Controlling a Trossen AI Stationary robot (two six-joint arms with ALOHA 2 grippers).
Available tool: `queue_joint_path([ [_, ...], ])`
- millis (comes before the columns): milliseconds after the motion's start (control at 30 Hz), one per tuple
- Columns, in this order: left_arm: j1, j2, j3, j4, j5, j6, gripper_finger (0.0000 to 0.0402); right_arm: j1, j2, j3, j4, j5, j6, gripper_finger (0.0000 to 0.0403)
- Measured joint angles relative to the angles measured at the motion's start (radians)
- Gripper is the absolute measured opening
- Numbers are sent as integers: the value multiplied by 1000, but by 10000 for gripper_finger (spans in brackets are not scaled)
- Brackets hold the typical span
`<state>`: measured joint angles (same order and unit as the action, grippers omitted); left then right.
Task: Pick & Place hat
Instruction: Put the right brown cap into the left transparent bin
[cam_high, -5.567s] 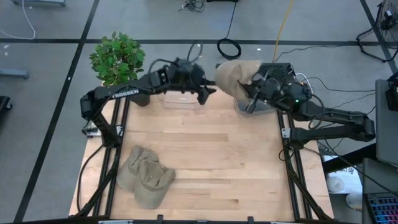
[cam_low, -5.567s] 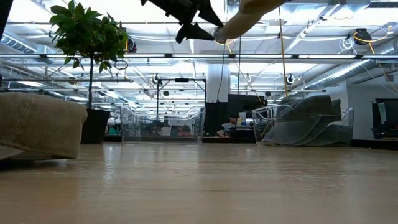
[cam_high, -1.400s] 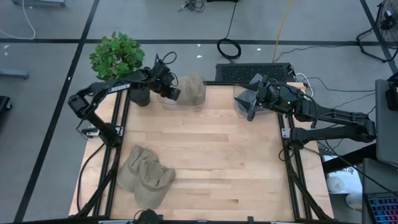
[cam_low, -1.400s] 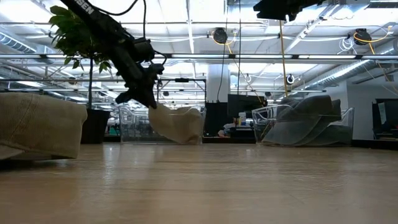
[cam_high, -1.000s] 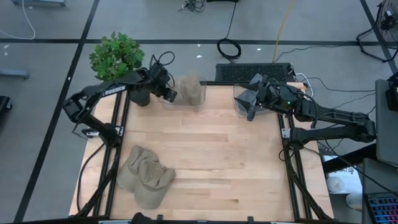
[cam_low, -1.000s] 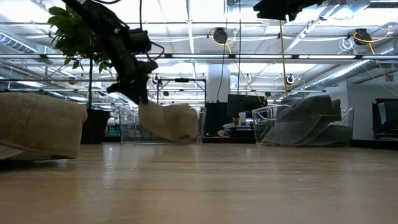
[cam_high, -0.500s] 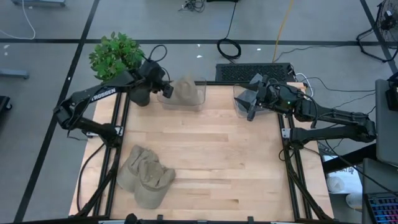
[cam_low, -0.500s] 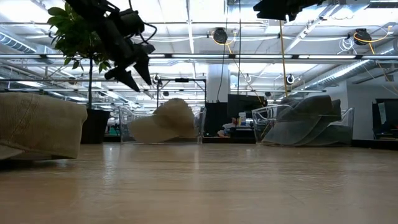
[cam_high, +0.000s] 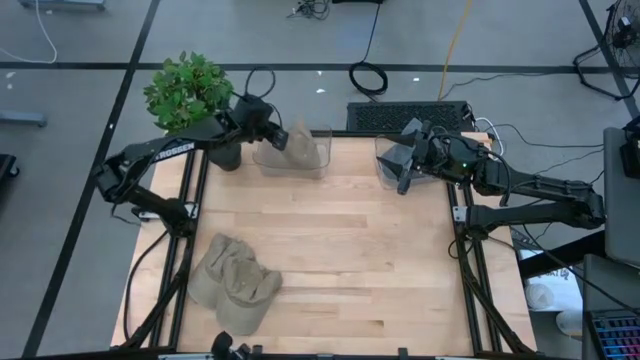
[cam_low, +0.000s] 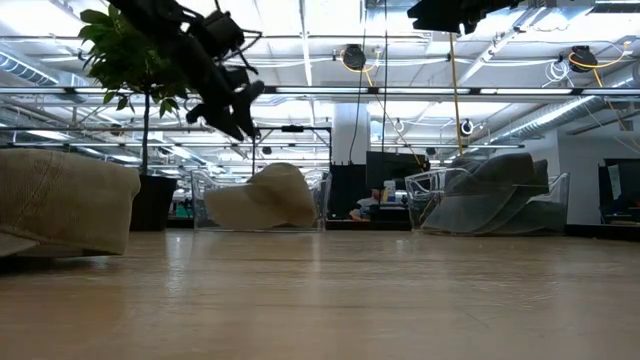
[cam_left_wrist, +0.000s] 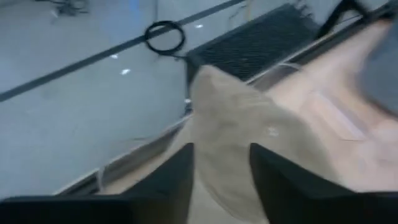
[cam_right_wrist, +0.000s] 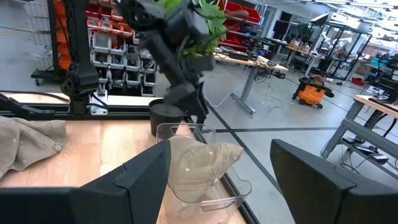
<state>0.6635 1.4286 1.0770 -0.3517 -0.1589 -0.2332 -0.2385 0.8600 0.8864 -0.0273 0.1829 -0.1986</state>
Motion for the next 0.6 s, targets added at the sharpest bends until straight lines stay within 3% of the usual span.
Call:
queue_joint_path([
  [167, -20, 98, -2, 83, -7, 12, 18, 0, 0, -1, 1, 0, 0, 263],
  [467, -31, 258, -2, 245, -32, -8, 5, -10, 1, -58, 83, 3, 0, 263],
  [600, -28, 310, -2, 296, 46, -8, 18, -11, 1, -71, 109, 2, 0, 263],
])
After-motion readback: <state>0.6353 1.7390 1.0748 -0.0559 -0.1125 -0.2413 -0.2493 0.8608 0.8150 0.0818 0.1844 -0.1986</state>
